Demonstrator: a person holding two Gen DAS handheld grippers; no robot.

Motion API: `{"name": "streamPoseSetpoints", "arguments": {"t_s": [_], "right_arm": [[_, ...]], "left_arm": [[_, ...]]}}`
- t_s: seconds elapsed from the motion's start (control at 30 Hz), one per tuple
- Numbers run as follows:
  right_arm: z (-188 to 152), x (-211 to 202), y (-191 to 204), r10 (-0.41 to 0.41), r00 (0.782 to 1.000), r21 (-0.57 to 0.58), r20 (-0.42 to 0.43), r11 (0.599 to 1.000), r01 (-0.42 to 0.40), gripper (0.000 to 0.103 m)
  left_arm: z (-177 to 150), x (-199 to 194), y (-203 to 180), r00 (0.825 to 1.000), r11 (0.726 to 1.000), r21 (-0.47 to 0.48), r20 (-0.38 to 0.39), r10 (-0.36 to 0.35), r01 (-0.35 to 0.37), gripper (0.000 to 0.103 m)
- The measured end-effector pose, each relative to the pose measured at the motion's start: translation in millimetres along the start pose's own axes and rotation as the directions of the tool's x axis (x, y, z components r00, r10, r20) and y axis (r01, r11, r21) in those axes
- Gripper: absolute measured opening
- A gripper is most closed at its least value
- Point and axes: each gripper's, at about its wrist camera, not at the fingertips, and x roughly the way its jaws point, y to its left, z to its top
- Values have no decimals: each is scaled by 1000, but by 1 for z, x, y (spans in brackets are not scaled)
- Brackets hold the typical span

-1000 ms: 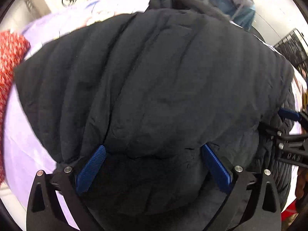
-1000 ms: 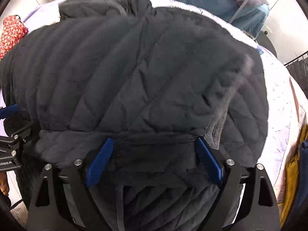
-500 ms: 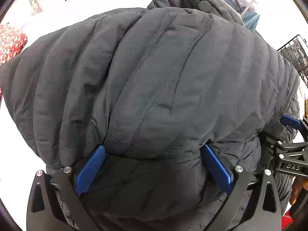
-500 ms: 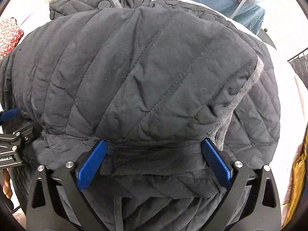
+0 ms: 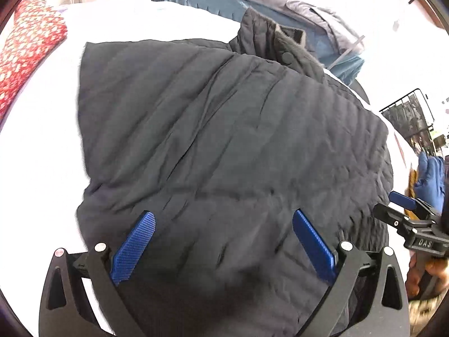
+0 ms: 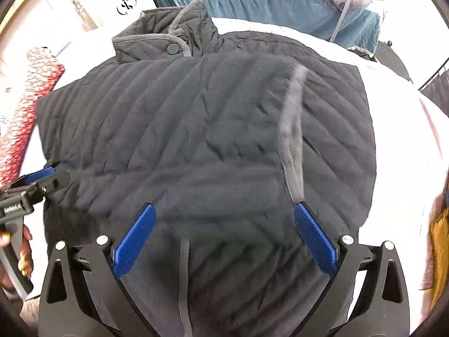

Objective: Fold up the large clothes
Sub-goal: 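Release the sleeve and smooth the folded jacket with both tools, then grasp the jacket hem with the left tool while the right tool grasps it too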

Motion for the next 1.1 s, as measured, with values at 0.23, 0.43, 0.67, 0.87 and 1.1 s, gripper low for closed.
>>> {"name": "streamPoseSetpoints", "arguments": {"t_s": [0.23,0.43,0.67,0.87,1.1], "right_arm": [[-45,-8,-29,56,997,74,-56,996,-52,98],[-87,-16,-50,52,993,92,-102,995,-43,98],[-118,-12,-71,54,986,84,-159,996,-41,97],[-136,-9,-86,55,981,76,-184,996,-41,97],[-151,-11,-105,101,979,114,-176,990,-82,92]], "left_arm": [[-44,-29,16,999,999,-45,-36,-3,1,97],[-73,-37,39,998,995,-95,-45,36,-40,97],[-110,-45,53,994,993,-87,-73,79,-86,97],[-143,-51,83,996,976,-203,-74,59,-73,96],[-172,-60,90,998,968,-250,-63,8,-23,95]]}}
